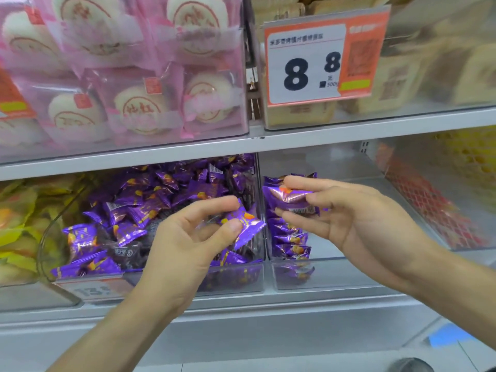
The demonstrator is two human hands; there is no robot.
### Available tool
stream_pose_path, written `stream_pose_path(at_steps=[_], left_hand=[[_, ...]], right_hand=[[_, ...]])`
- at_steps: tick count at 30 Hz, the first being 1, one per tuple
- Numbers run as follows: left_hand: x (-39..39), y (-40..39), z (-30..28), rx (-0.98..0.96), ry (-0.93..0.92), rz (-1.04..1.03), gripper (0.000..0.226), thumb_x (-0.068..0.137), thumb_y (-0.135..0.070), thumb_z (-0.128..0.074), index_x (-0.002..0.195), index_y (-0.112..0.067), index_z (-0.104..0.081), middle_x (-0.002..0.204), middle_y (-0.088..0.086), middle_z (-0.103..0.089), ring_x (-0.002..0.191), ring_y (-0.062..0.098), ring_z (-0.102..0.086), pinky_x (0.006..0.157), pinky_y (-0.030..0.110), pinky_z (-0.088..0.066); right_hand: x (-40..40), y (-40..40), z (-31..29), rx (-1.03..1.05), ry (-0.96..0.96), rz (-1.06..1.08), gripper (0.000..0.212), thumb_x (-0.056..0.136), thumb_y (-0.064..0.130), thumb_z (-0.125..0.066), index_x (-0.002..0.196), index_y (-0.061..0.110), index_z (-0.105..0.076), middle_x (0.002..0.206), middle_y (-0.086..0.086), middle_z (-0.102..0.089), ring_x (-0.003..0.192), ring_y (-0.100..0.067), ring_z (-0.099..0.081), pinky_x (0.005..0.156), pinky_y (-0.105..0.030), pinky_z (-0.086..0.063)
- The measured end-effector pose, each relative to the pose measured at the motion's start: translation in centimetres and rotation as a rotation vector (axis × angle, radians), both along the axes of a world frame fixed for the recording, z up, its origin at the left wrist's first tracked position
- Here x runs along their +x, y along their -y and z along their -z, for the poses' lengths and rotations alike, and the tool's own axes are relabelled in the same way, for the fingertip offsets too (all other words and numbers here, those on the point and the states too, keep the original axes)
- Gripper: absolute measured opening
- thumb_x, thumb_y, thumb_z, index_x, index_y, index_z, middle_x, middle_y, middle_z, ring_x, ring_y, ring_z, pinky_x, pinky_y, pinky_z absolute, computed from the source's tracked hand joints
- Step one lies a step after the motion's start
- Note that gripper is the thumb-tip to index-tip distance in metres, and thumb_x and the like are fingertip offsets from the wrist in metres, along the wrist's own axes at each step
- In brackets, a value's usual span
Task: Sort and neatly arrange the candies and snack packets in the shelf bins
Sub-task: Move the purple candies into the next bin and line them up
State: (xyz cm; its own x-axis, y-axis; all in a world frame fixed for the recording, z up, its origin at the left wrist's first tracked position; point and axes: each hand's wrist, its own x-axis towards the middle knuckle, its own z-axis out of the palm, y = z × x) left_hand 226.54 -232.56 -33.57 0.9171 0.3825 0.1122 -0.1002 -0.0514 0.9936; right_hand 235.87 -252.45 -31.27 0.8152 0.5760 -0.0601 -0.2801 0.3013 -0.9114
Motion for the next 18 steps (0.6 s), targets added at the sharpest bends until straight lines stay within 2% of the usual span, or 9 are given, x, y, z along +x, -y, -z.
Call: stream_pose_path(at_steps=[2,5,7,11,15,18], left_hand=[[0.1,0.2,0.0,-0.067,0.016,0.016,0.048,0.069,-0.006,-0.073,0.116,-0.016,-0.068,0.093,0.0,-0.077,0.075,0.013,-0.07,0.07,0.015,-0.053],[0.1,0.5,0.1,-0.117,-0.005,0.039,0.054,0.068,-0.004,-0.073,0.121,-0.013,-0.064,0.099,0.01,-0.076,0.088,0.018,-0.073,0.072,0.017,-0.054],[0.1,0.8,0.1,-0.109,-0.014,0.049,0.045,0.07,-0.001,-0.073,0.115,-0.006,-0.066,0.099,0.012,-0.076,0.092,0.02,-0.073,0.072,0.019,-0.055],[0.0,1.0,0.3,-0.125,-0.032,0.034,0.045,0.065,-0.005,-0.075,0.108,-0.001,-0.062,0.093,0.014,-0.076,0.08,0.021,-0.072,0.071,0.029,-0.059],[-0.1,1.6,0.1,-0.159,-0.053,0.057,0.051,0.065,-0.007,-0.077,0.112,-0.001,-0.059,0.096,0.017,-0.075,0.081,0.025,-0.072,0.08,0.037,-0.06],[-0.3,1.8,-0.2,-0.293,-0.045,0.116,0.046,0.072,0.0,-0.079,0.113,0.002,-0.06,0.101,0.023,-0.073,0.085,0.028,-0.071,0.081,0.04,-0.06]], right_hand=[[0.1,0.1,0.1,0.012,0.003,0.028,0.029,0.09,-0.006,-0.051,0.109,-0.001,-0.072,0.113,-0.013,-0.073,0.115,-0.045,-0.061,0.085,-0.032,-0.059],[0.2,0.0,0.5,-0.028,0.107,0.05,0.036,0.084,0.002,-0.065,0.119,0.008,-0.065,0.103,-0.014,-0.075,0.1,-0.037,-0.071,0.088,-0.033,-0.058],[-0.1,-0.1,0.7,-0.102,0.229,0.047,0.043,0.074,0.009,-0.073,0.116,0.011,-0.066,0.1,-0.011,-0.076,0.096,-0.029,-0.073,0.088,-0.03,-0.058],[-0.7,-0.6,1.0,-0.258,0.499,0.13,0.029,0.076,0.003,-0.079,0.1,0.02,-0.074,0.094,0.002,-0.077,0.087,-0.012,-0.072,0.08,-0.022,-0.057],[-1.3,-1.5,1.8,-0.278,0.687,0.199,0.035,0.071,0.012,-0.087,0.1,0.029,-0.078,0.097,0.006,-0.07,0.088,-0.01,-0.069,0.079,-0.023,-0.055],[-1.6,-1.9,2.6,-0.414,0.882,0.207,0.039,0.071,0.02,-0.086,0.107,0.033,-0.076,0.099,0.009,-0.059,0.09,-0.011,-0.064,0.078,-0.014,-0.049]])
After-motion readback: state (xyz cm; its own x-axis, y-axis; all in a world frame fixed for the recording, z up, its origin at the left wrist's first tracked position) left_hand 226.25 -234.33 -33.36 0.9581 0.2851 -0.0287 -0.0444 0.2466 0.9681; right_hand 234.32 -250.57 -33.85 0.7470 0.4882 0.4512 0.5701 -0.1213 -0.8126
